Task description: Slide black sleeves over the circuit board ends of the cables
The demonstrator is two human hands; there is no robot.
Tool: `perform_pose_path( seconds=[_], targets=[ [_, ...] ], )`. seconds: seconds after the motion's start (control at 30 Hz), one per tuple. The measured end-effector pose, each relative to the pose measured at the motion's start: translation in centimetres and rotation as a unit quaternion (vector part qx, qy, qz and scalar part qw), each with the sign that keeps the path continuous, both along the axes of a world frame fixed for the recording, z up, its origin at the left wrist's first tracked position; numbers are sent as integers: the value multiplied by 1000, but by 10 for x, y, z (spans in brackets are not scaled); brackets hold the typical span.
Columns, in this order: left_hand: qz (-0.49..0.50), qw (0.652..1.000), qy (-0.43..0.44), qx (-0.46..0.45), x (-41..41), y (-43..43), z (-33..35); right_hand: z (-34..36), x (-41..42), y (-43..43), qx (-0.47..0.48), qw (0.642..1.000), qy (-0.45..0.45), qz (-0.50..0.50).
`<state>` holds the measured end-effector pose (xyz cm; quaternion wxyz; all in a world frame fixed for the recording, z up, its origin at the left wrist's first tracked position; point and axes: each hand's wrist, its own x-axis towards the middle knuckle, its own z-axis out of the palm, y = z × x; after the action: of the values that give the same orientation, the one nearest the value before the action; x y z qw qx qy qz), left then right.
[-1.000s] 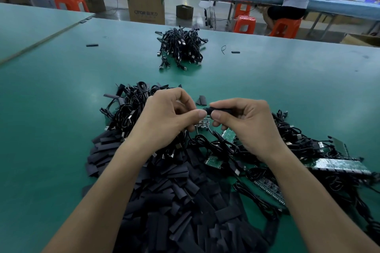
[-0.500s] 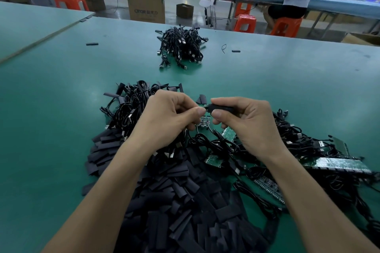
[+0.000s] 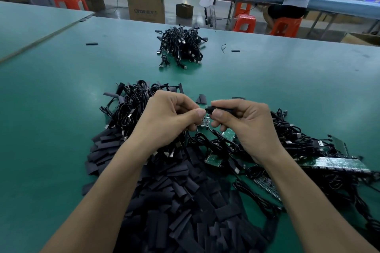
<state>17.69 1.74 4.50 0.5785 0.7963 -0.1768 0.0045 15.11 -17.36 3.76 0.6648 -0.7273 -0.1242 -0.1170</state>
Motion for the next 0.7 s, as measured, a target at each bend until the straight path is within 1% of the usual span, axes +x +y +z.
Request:
perform_pose_path(
  seconds=[0.13,0.27,0.4,0.47,0.7],
  targets=[
    [3,1000,0,8,-1,-3,-2,3,0,3,-32,999,-4,0],
    [-9,1000,25,-13,-1,-5,-1,6,1,4,-29,999,-8,-42],
    [-8,998,44,-45,-4,-8,2,4,2,5,30,992,-21,-119],
    [-1,997,48,-60,-5,-10,2,3,1,9,56,991,-24,-121],
    [14,995,38,-91,-6,-11,1,-1,-2,24,88,991,-29,-98]
  ],
)
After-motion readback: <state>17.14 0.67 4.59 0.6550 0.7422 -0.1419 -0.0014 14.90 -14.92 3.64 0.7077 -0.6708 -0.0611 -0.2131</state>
